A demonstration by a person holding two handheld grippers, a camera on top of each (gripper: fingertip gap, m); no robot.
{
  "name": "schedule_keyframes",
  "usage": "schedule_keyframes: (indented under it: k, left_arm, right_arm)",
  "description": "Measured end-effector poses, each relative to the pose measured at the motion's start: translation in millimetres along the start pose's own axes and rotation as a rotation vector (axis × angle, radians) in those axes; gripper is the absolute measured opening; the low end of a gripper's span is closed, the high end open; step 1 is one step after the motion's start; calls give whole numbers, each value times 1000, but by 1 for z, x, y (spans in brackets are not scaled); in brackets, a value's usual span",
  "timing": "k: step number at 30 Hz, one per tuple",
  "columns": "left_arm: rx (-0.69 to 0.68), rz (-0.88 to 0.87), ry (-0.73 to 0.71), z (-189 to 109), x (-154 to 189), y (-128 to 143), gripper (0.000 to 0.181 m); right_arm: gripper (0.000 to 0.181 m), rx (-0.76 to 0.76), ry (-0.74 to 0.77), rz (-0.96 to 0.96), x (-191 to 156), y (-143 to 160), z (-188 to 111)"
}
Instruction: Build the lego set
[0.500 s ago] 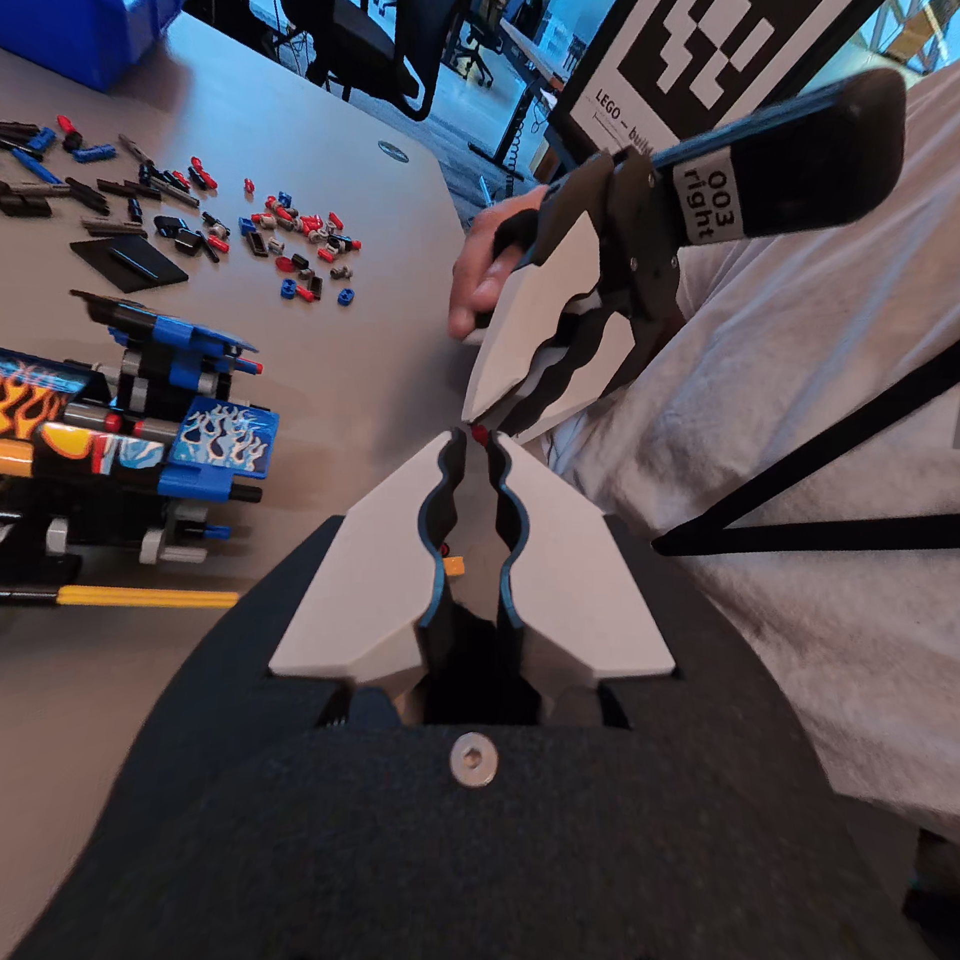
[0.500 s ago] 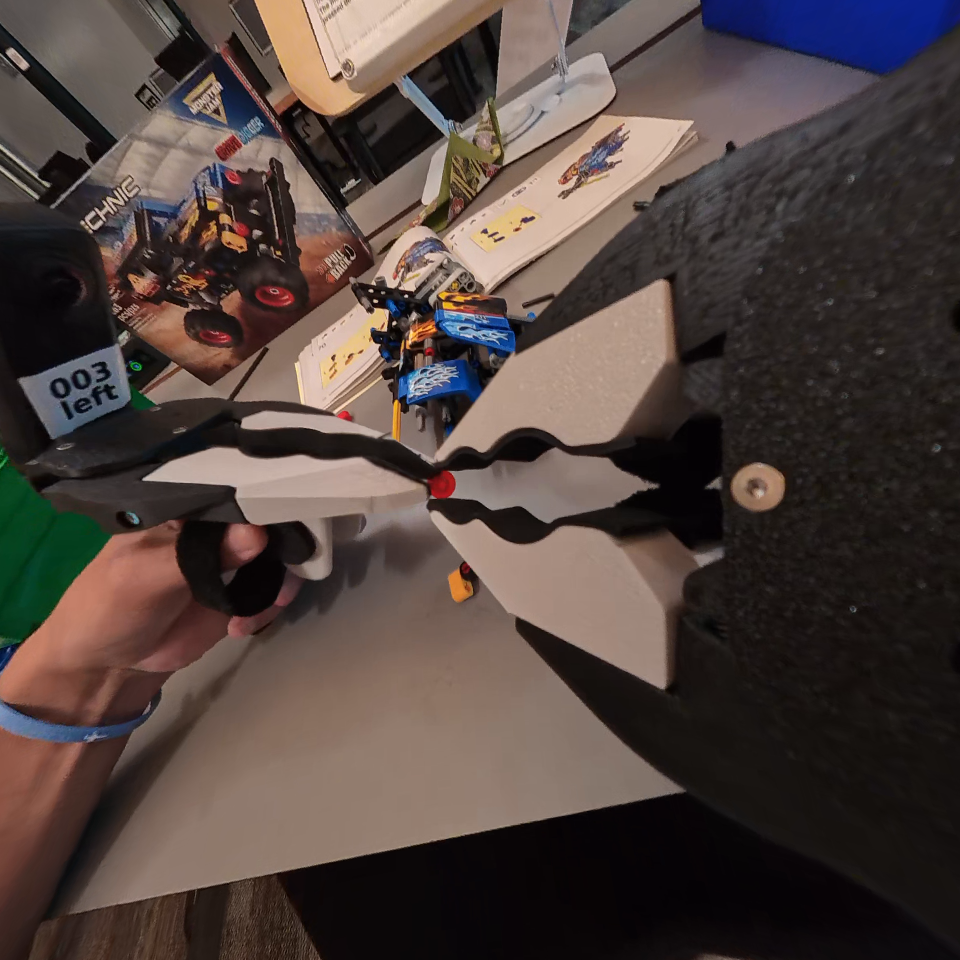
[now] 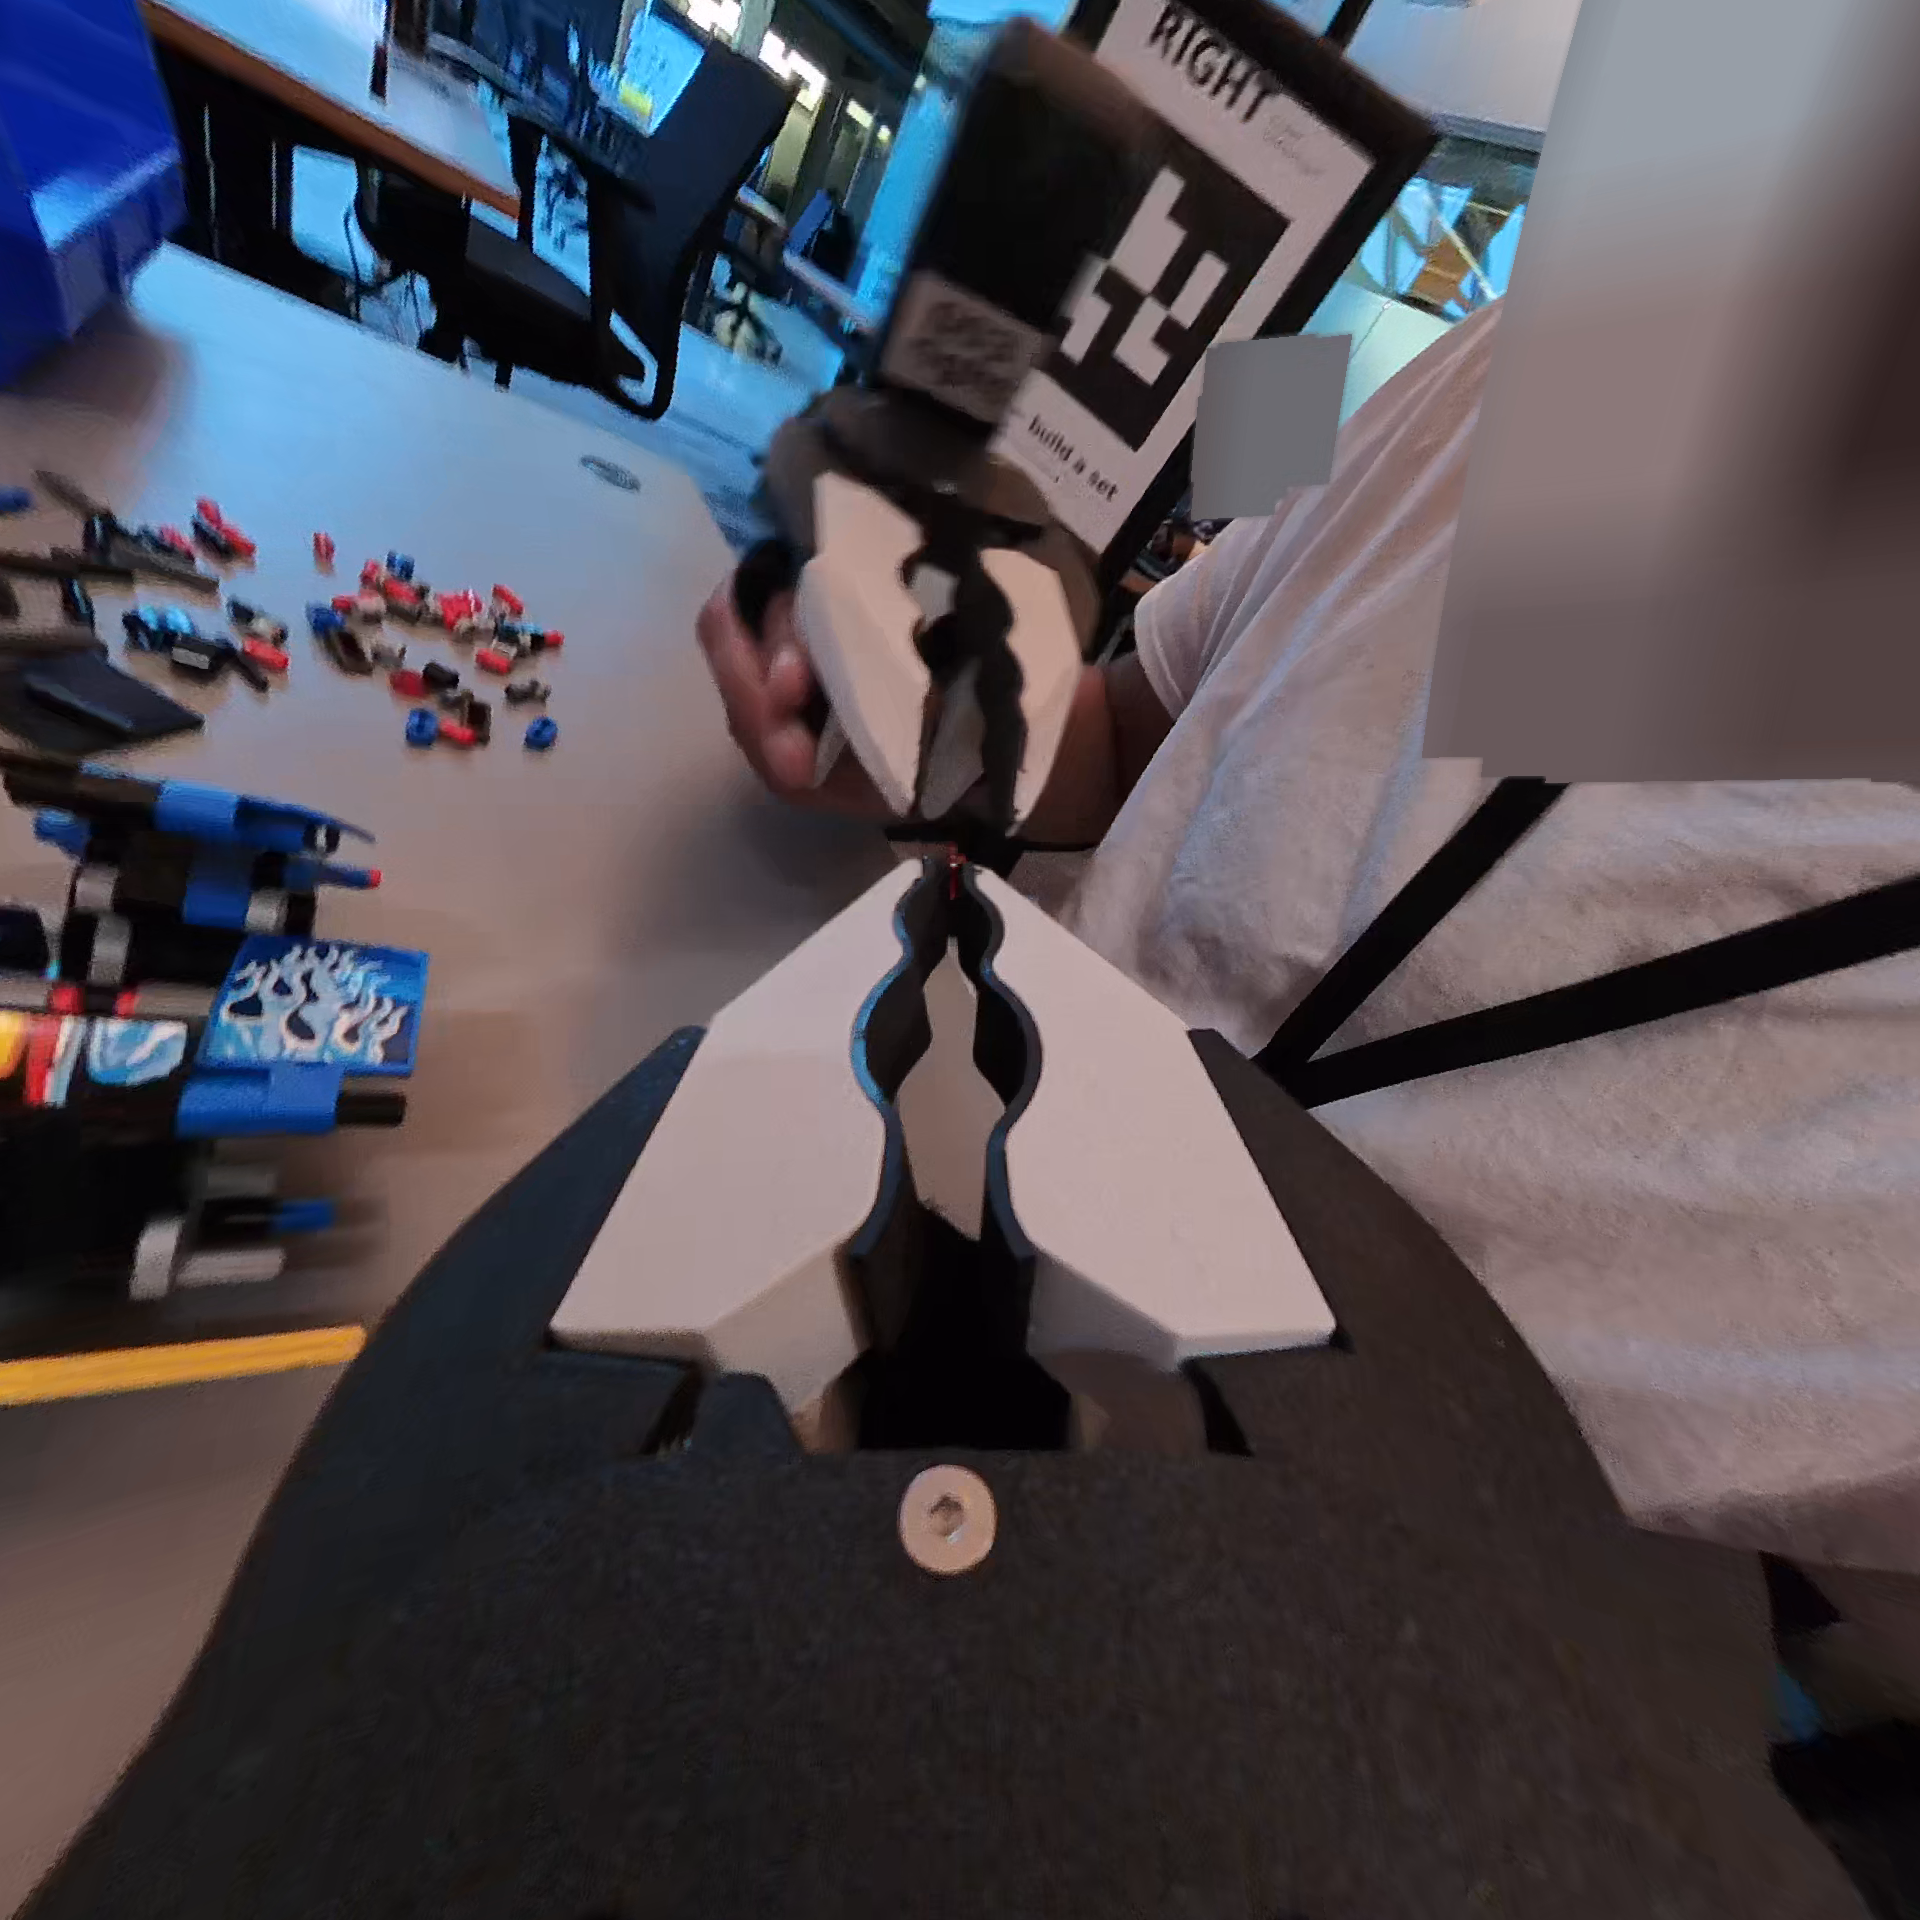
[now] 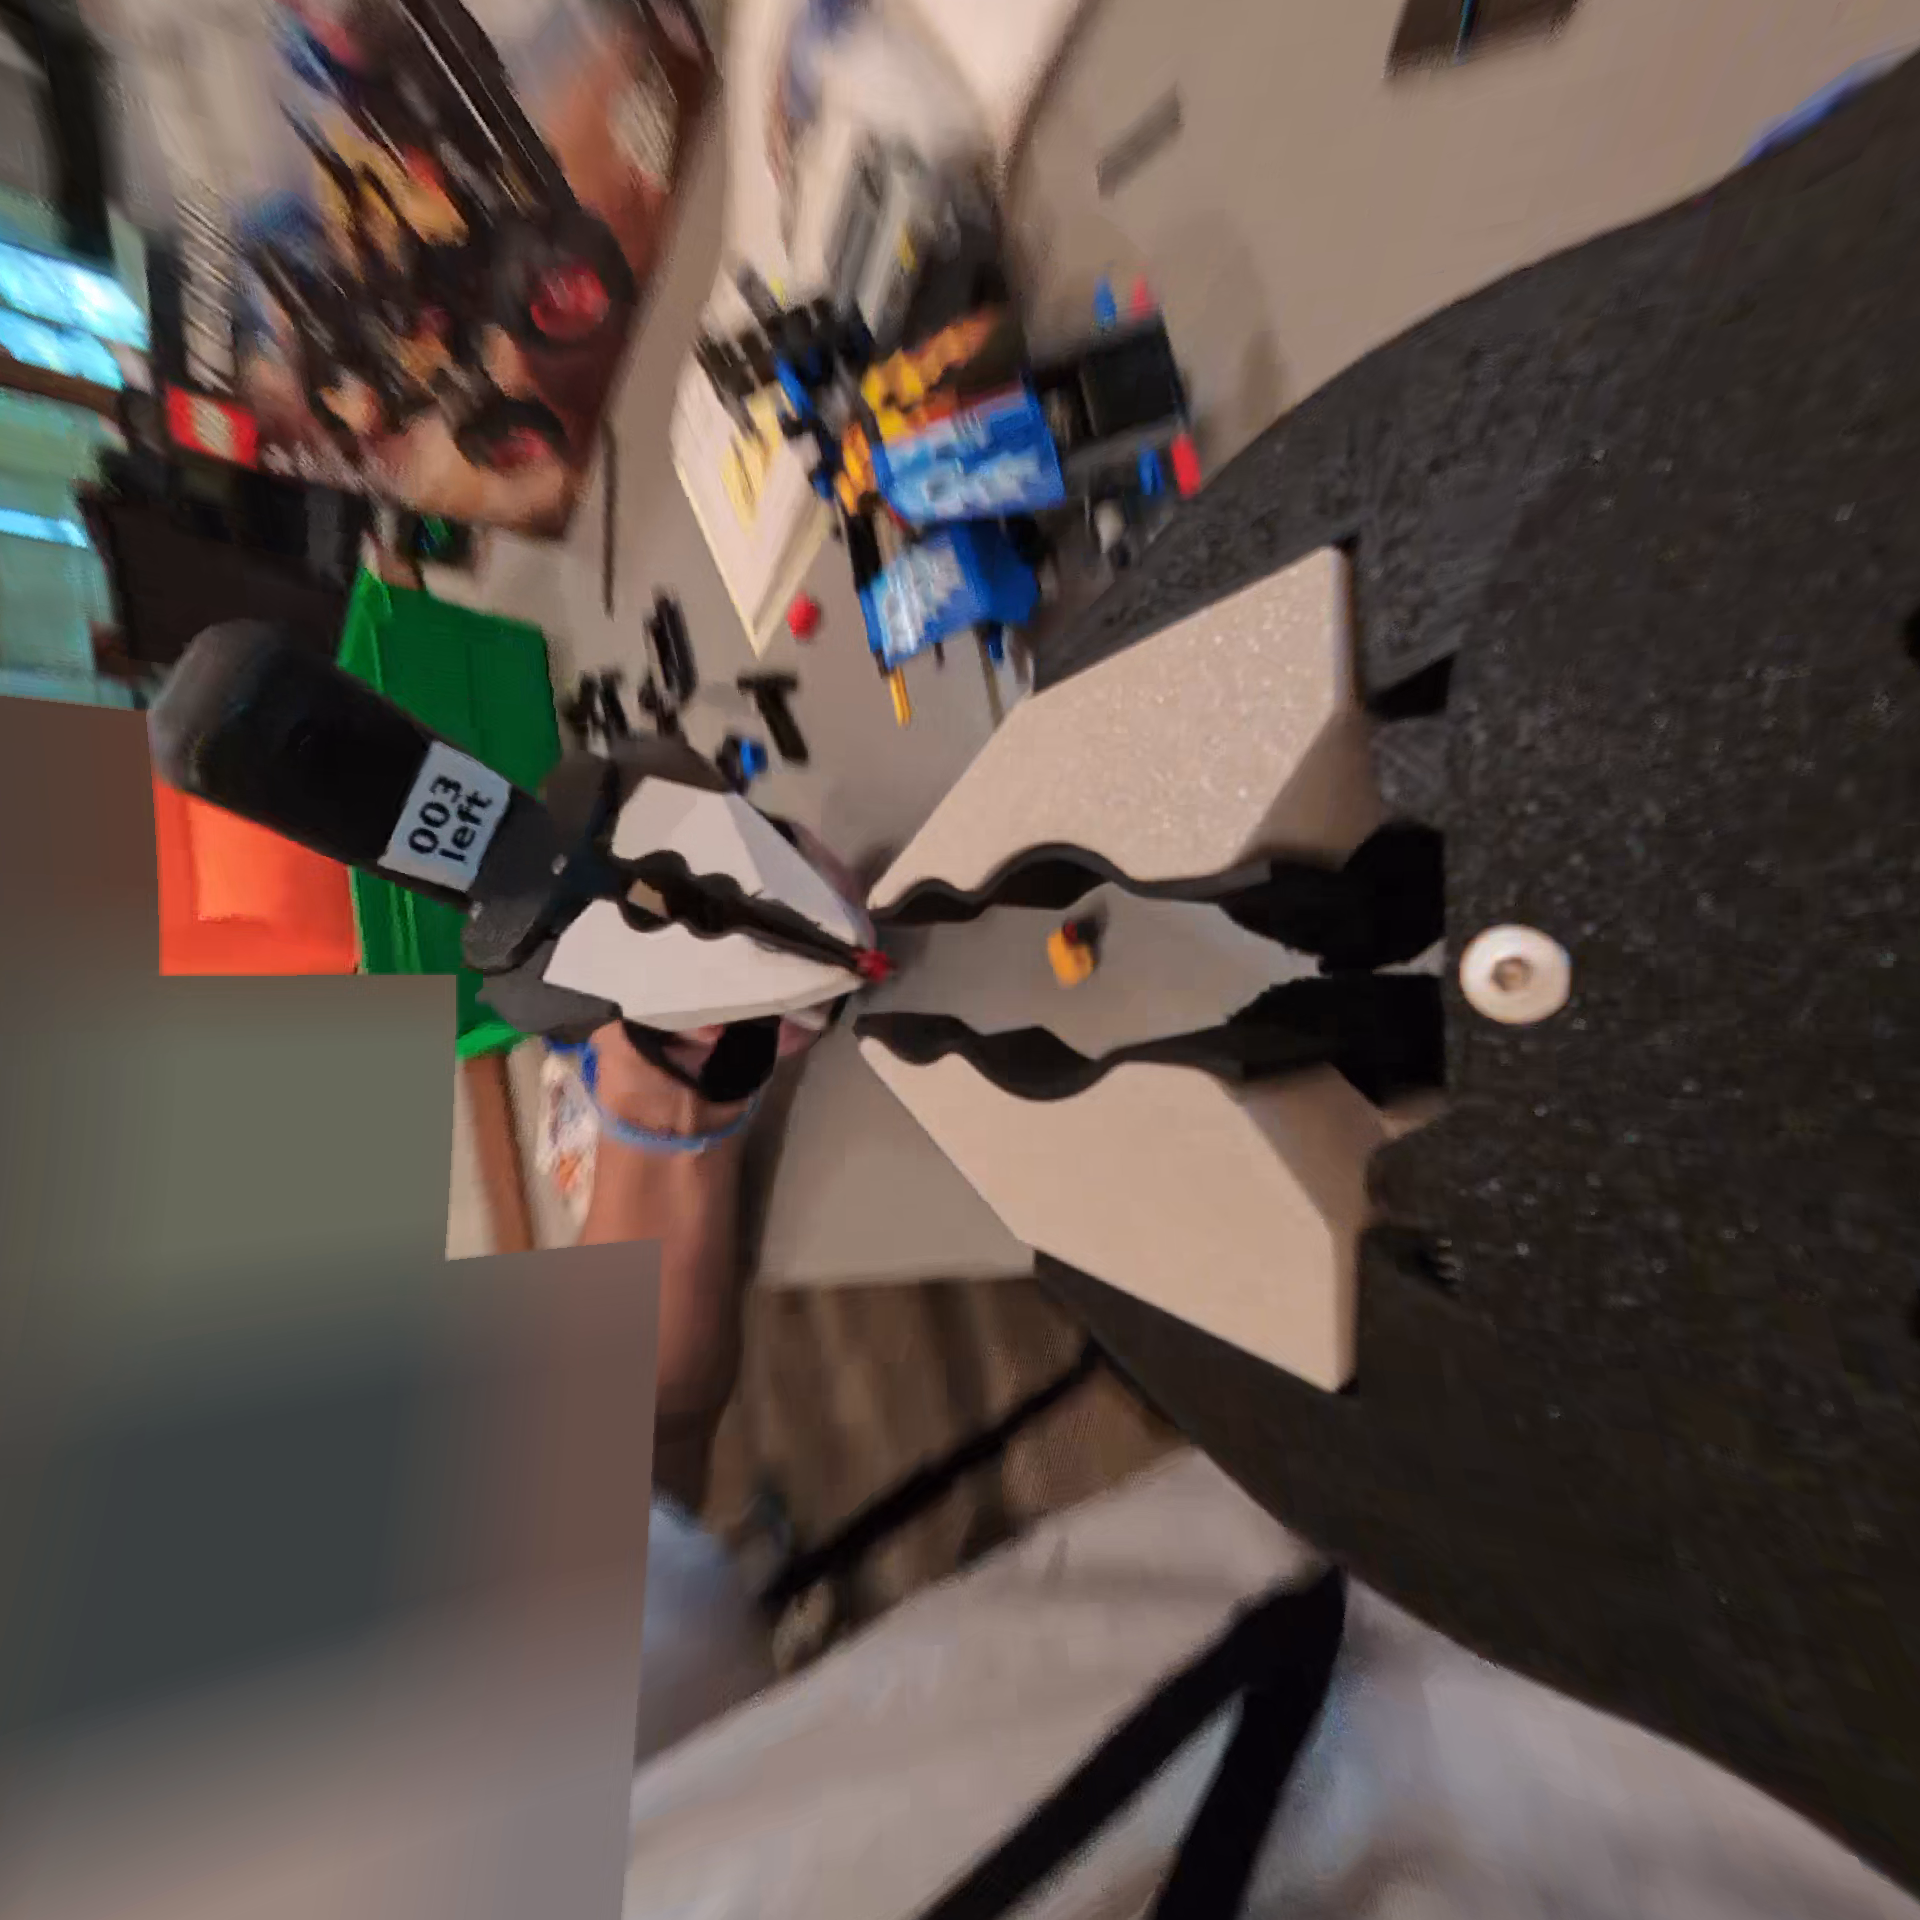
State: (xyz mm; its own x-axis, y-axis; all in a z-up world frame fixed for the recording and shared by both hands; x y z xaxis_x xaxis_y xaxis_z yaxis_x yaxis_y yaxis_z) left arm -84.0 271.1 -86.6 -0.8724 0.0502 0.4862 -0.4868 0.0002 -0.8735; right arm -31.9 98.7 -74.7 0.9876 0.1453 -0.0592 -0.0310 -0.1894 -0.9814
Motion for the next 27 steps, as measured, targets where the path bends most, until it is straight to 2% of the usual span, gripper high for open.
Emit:
schedule_keyframes:
  k: [2, 4, 8, 11, 17, 20, 27]
  left_arm:
    - [19, 66, 25, -1, 6, -4, 0]
    - [35, 104, 78, -1, 12, -6, 0]
    - [53, 128, 164, 1, 19, -7, 0]
    - [12, 184, 162, 5, 24, -6, 0]
    - [-131, 289, 110, 10, 35, -1, 0]
    - [-170, 315, 107, 11, 38, 0, 0]
    - [-225, 339, 120, 17, 41, 5, 0]
  right_arm:
    - [16, -10, -192, 244, 10, 1, 1]
    - [16, -4, -354, 404, 15, 3, 5]
    - [14, -19, -589, 504, 12, 0, 18]
    - [18, -144, -758, 633, 10, 2, 34]
    - [19, -307, -858, 760, 5, 16, 48]
    - [15, -325, -884, 778, 3, 19, 47]
    - [16, -360, -889, 742, -3, 20, 48]
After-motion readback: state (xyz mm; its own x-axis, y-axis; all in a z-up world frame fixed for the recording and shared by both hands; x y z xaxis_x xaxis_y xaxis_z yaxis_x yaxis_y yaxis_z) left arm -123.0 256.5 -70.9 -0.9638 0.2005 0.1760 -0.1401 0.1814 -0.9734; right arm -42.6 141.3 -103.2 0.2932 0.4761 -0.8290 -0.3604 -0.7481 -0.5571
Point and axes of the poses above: each gripper's, where its closed fingertips meet, z out along the fingers, y out of its underside, x = y × z across the jaws, the point moved 9 cm from there along -z, back along the fingers, and after that the axes turned 13 degrees about y, right-handed, at the moved point
